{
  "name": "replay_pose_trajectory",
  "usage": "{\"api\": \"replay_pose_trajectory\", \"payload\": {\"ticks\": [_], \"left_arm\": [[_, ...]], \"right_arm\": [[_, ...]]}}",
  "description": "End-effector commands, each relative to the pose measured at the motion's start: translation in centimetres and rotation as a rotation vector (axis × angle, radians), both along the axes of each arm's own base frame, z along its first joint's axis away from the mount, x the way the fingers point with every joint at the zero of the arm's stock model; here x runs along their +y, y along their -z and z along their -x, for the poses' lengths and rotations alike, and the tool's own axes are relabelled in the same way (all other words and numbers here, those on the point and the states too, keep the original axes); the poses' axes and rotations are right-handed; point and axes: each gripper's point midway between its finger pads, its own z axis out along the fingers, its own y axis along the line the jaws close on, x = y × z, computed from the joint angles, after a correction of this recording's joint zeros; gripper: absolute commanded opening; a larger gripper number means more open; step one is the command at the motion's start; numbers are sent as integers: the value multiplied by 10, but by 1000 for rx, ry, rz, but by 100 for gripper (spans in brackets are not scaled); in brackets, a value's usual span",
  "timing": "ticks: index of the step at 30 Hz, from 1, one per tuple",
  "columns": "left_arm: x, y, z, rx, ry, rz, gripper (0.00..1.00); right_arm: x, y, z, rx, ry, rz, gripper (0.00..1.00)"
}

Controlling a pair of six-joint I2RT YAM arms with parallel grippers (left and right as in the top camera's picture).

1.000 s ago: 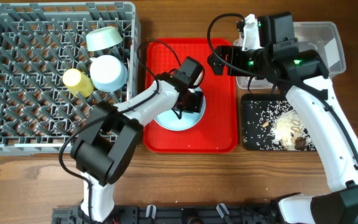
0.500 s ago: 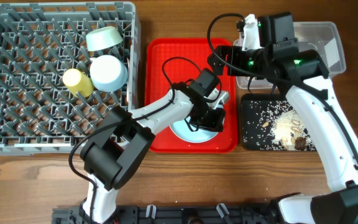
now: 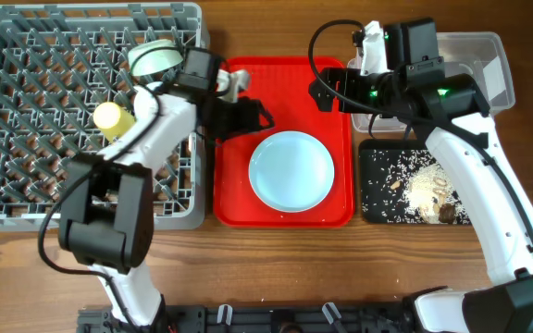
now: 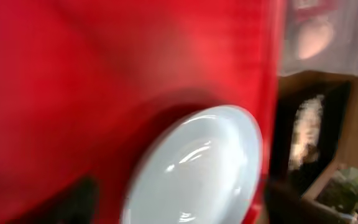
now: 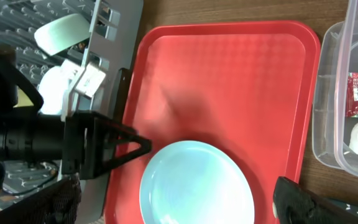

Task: Sort waste into correct bins and load items into the dishwasher rack
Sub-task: 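Lift the light-blue plate off the red tray toward the rack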

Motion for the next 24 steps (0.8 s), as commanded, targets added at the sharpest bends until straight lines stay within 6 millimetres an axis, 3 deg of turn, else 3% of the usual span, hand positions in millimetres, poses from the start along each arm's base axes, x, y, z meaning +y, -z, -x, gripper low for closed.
{"api": "replay_pose_trajectory", "payload": {"ticks": [1,2,4,5,10,15,18,24], "left_arm": [[24,11,2,-16,-9,-148,100],[23,13,6,-7,-1,-154,100],[16,17,15,6,22,-159,55],[14,21,18,8,29,-170,51],[13,41,28,-44,63,-365,51],[-12,41,37,-96,128,-396,52],[-14,45,39,-124,142,-465,46],[-13,78,47,-86,170,-539,43]], "right_arm": [[3,5,0,17,-7,-11,100],[3,5,0,17,-7,-11,100],[3,5,0,17,-6,-12,100],[3,5,0,17,-6,-12,100],[3,5,0,17,-7,-11,100],[3,5,0,17,-6,-12,100],[3,5,0,17,-6,-12,100],[3,5,0,17,-6,-12,100]]}}
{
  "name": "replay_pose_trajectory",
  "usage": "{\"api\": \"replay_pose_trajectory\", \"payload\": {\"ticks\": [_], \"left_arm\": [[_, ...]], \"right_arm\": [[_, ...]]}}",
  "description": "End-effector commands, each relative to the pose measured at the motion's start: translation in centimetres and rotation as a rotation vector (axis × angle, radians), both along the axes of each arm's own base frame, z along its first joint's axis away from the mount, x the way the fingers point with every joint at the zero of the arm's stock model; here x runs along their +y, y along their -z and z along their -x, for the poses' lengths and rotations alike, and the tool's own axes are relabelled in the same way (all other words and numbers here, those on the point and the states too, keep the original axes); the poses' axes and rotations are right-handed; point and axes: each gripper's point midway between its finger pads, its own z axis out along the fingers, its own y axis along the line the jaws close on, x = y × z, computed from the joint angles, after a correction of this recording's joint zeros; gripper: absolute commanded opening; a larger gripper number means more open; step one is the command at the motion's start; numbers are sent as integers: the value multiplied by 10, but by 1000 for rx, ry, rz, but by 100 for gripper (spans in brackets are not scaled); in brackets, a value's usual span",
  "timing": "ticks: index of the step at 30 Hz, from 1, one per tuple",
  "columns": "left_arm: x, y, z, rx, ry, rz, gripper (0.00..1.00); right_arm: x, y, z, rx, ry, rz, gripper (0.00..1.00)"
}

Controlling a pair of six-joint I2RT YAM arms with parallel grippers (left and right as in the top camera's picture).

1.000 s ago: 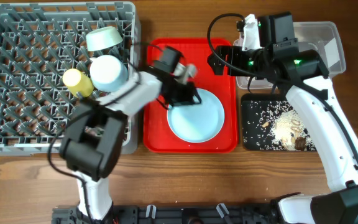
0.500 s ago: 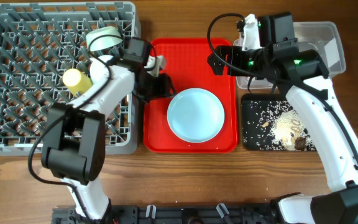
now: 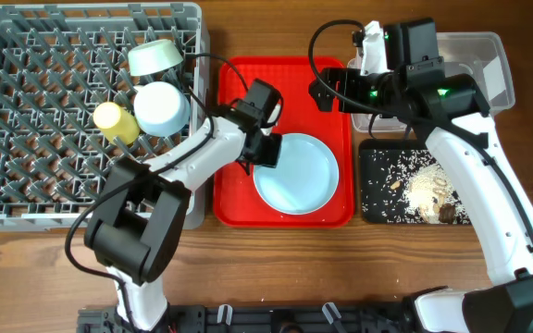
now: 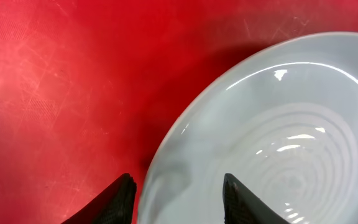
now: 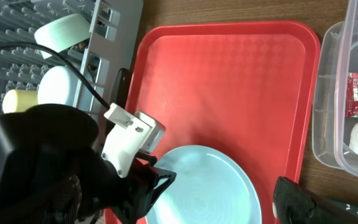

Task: Sort waste into correct bins and load items into the dishwasher rack
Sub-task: 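Lift the light-blue plate off the red tray toward the rack, then stand the light-blue plate upright in the rack slots with the left gripper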

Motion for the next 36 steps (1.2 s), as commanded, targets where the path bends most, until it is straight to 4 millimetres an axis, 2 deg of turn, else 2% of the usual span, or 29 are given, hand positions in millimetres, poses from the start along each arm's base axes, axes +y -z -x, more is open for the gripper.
{"api": "replay_pose_trajectory", "payload": {"ticks": [1,4,7,9,12,14,16,17,18,20,22,25,26,27,29,32,34,36], "left_arm": [[8,34,6,41,5,-78,37],[10,46,10,69,7,-95,5],[7,36,4,42,6,-79,4],[4,16,-7,-12,-1,-64,4],[13,-40,-33,-170,-45,-80,4],[33,-95,-55,-341,-117,-118,4],[66,-153,-68,-519,-224,-185,4],[91,-193,-72,-635,-307,-225,4],[114,-231,-72,-744,-374,-253,4],[145,-287,-71,-905,-426,-294,4],[174,-335,-71,-1045,-460,-329,4],[217,-375,-74,-1167,-497,-418,4],[245,-383,-79,-1187,-511,-502,4],[255,-382,-80,-1182,-515,-537,4],[291,-371,-85,-1121,-499,-675,4],[355,-342,-86,-979,-574,-856,4],[383,-318,-90,-898,-591,-907,4],[402,-296,-96,-837,-597,-936,4]], "right_arm": [[3,5,0,17,-6,-12,100],[3,5,0,17,-6,-12,100],[3,5,0,17,-7,-11,100],[3,5,0,17,-6,-12,100],[3,5,0,17,-7,-11,100],[3,5,0,17,-6,-12,100],[3,5,0,17,-6,-12,100],[3,5,0,17,-6,-12,100],[3,5,0,17,-7,-11,100],[3,5,0,17,-7,-11,100],[3,5,0,17,-7,-11,100],[3,5,0,17,-7,-11,100],[3,5,0,17,-6,-12,100],[3,5,0,17,-7,-11,100],[3,5,0,17,-6,-12,100],[3,5,0,17,-6,-12,100],[3,5,0,17,-7,-11,100],[3,5,0,17,-7,-11,100]]}}
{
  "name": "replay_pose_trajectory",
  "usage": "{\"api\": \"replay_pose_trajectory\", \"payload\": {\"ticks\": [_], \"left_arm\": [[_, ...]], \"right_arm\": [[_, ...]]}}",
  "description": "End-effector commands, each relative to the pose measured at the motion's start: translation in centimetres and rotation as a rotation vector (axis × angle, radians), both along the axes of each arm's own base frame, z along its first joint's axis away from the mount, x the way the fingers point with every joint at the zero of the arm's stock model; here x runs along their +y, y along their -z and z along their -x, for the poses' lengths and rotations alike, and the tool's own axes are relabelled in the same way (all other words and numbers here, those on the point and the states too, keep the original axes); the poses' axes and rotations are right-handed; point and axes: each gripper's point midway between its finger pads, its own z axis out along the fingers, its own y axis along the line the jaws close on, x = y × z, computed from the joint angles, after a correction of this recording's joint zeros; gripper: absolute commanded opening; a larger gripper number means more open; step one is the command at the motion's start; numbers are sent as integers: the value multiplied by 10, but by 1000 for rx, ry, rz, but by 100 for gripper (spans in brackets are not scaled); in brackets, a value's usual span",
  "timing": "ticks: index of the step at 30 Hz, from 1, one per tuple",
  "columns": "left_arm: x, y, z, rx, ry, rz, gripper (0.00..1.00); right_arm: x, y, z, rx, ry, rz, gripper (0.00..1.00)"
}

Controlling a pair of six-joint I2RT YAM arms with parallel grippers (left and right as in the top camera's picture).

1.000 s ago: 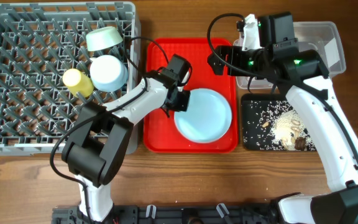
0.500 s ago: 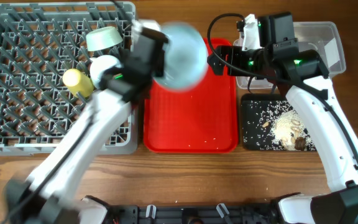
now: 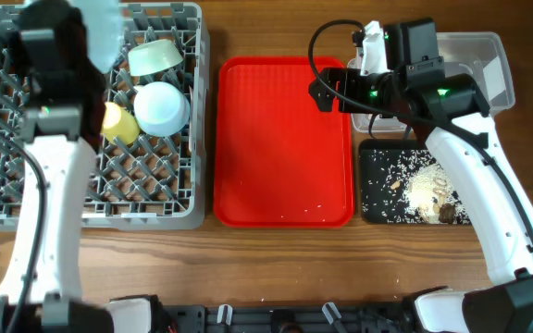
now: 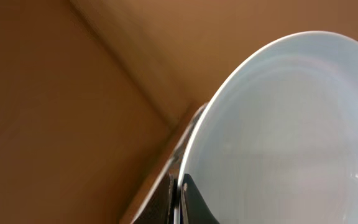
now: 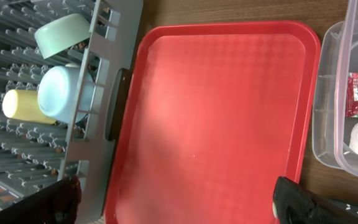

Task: Sort waste into correct bins and load items into the dishwasher rack
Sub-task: 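Stand the light-blue plate upright in the rack slots with the left gripper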

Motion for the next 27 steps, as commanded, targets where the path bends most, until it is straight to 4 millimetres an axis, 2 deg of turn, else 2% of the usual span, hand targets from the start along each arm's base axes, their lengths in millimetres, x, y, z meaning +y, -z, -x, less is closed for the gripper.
{"api": "replay_pose_trajectory", "payload": {"ticks": [1,5,12,19,22,27], "left_arm": [[38,40,-7,125,-85,-42,4],[47,81,-23,239,-80,-65,4],[49,103,-36,259,-77,-61,4],[42,96,-44,212,-62,-68,4],[29,92,-50,193,-36,-73,4],[-6,94,-63,209,55,-90,4]], "right_arm": [[3,5,0,17,-6,-12,100],[3,5,0,17,-6,-12,100],[3,5,0,17,-6,-12,100],[3,5,0,17,-6,-12,100],[3,5,0,17,-6,-12,100],[3,5,0,17,-7,-11,100]]}}
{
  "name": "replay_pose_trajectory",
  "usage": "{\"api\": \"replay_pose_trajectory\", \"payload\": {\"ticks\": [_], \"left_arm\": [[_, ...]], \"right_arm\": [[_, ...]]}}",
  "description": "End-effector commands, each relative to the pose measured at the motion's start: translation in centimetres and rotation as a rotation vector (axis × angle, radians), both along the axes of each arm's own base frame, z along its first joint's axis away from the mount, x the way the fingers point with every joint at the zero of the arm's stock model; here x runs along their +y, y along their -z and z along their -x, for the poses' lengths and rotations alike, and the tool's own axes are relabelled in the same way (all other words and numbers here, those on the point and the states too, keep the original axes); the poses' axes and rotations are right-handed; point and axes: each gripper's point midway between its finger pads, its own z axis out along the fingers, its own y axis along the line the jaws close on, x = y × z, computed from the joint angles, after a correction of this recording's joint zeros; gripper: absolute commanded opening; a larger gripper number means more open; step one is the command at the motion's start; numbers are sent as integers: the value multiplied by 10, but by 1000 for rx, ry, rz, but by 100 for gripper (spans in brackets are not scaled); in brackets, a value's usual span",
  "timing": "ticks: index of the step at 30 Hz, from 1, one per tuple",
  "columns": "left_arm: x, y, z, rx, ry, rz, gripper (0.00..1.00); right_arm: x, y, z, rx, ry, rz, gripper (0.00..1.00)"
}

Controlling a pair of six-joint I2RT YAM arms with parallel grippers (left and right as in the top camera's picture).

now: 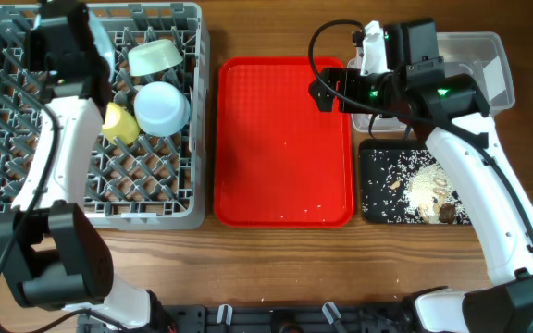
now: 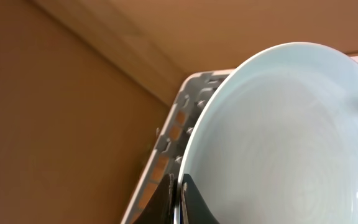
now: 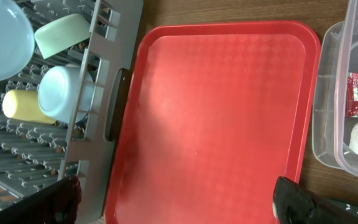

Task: Sort waste into correct bins and load items into the dishwasher rack
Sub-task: 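Stand the light-blue plate upright in the rack slots with the left gripper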

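My left gripper [image 2: 180,186] is shut on the rim of a pale blue plate [image 2: 278,137]. The plate is held on edge over the back of the grey dishwasher rack [image 1: 26,190]. In the right wrist view the plate shows just left of a green bowl [image 3: 61,34]. A blue cup [image 1: 160,106] and a yellow cup [image 1: 114,120] lie in the rack beside the bowl. My right gripper [image 3: 179,202] hangs open over the red tray [image 1: 285,139], nothing between its fingers.
The red tray holds only a few crumbs. A black tray [image 1: 373,199] with rice and food scraps sits at the right front. Behind it stands a clear bin [image 1: 489,46] holding a ketchup packet and a white lump.
The plate, still in my left gripper, has come down from high above the rack's back left. It is now closer to the rack beside the green bowl. The right arm has not moved.
The plate lay on the red tray with my left gripper open at the tray's left side. Then the jaws straddled the plate's left rim. Later the tray was bare and the plate was held high over the rack; now it is lower over the rack's back.
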Motion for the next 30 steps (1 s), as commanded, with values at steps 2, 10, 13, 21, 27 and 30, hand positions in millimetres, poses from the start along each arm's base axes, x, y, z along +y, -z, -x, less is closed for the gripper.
{"api": "replay_pose_trajectory", "payload": {"ticks": [2,10,13,21,27,30], "left_arm": [[-27,9,-11,31,66,-12,4],[-20,-24,-23,7,116,-171,4],[-29,-26,-29,16,174,-192,4],[-32,-20,-31,68,210,-220,4],[-24,-8,-35,88,226,-212,4],[-24,15,-41,133,231,-205,4]], "right_arm": [[3,5,0,17,-7,-11,100],[3,5,0,17,-7,-11,100],[3,5,0,17,-6,-12,100],[3,5,0,17,-6,-12,100],[3,5,0,17,-7,-11,100],[3,5,0,17,-6,-12,100]]}}
